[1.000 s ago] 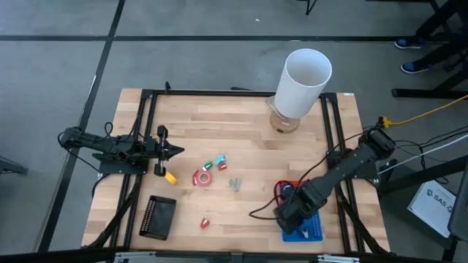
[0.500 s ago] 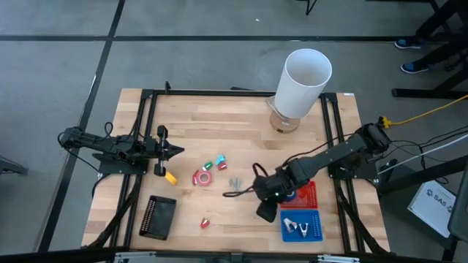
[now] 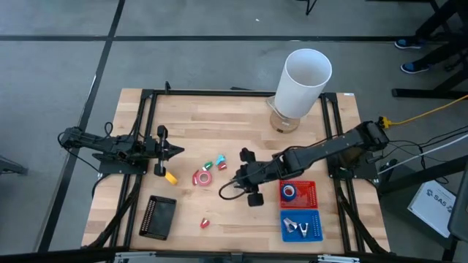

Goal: Pick and place Stapler, Stapler remover, tape
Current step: Put the gray staple remover into the blue basket

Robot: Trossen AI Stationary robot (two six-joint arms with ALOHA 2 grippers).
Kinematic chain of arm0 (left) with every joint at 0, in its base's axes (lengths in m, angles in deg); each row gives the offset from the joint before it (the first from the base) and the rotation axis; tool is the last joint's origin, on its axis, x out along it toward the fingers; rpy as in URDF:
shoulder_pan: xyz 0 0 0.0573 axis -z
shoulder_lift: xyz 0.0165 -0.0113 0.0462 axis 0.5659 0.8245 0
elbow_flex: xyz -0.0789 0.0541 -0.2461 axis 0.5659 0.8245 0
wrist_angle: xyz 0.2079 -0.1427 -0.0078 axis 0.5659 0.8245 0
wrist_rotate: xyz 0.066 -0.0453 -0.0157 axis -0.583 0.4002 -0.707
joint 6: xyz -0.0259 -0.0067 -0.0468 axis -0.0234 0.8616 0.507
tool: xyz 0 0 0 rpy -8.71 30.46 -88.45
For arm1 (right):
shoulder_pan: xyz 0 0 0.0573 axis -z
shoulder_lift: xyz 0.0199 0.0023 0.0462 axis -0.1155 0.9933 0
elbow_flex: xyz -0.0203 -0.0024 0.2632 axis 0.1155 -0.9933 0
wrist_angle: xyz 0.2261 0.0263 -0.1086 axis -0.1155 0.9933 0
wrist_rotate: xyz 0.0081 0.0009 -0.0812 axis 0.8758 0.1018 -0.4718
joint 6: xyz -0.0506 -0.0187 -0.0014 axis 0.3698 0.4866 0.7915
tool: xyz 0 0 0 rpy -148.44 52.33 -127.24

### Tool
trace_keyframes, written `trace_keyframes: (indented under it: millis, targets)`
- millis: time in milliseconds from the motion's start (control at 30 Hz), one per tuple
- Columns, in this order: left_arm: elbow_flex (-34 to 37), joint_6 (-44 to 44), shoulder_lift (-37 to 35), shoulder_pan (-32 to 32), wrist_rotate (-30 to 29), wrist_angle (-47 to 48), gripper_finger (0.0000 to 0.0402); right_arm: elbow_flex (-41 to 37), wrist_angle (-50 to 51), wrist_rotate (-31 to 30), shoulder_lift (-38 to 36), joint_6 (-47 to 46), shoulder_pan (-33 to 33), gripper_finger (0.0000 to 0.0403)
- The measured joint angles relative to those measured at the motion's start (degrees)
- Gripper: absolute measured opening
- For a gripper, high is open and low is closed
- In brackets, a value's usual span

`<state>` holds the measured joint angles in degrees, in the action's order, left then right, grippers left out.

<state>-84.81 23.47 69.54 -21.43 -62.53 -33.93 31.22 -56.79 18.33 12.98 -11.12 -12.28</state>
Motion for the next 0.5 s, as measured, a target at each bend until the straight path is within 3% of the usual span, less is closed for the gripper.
trace_keyframes:
  millis: [300, 500]
  targets:
    - [0.00, 0.00, 0.00, -0.02, 0.00, 0.00, 0.0004, -0.41, -0.42, -0.16, -0.01, 0.88, 1.86, 0.0133]
    - [0.02, 0.00, 0.02, -0.02, 0.00, 0.00, 0.0004, -4.58, -8.43, -0.17, -0.02, 0.80, 2.99, 0.0133]
